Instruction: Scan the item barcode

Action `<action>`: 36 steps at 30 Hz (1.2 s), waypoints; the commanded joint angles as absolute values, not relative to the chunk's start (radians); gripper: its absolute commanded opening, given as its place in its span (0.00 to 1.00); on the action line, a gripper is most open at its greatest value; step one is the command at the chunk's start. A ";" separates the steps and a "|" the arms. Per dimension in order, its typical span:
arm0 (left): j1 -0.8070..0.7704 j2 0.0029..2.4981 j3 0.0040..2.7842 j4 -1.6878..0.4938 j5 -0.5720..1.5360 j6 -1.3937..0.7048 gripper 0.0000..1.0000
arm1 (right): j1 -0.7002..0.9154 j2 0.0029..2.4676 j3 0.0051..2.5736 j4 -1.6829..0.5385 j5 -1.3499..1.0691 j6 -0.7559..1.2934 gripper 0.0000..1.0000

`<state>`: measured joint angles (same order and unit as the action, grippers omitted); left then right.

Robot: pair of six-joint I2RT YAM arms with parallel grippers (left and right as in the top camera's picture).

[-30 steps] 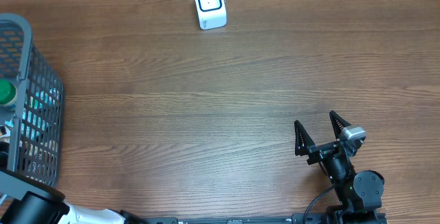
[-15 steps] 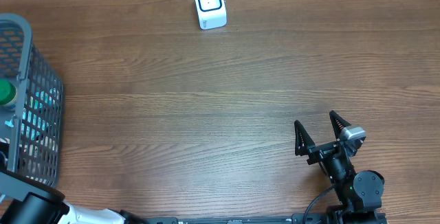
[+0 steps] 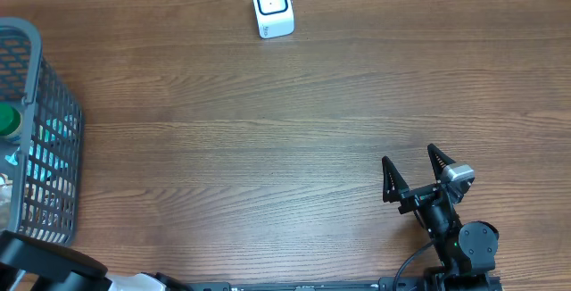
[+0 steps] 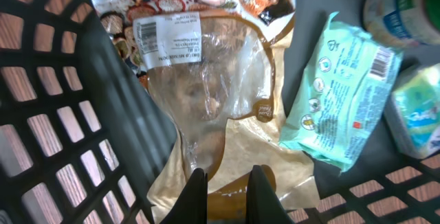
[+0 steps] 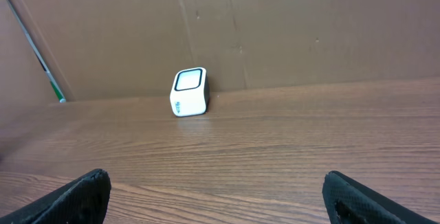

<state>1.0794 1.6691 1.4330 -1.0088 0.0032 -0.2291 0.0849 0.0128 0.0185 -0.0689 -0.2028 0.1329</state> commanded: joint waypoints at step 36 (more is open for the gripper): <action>1.055 1.836 1.072 -0.708 0.019 -0.199 0.25 | 0.079 0.003 0.008 -0.064 -0.203 0.130 1.00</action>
<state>1.0668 1.7687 1.1030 -0.6842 0.0071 -0.2070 0.0849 0.0128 0.0185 -0.0692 -0.2031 0.1333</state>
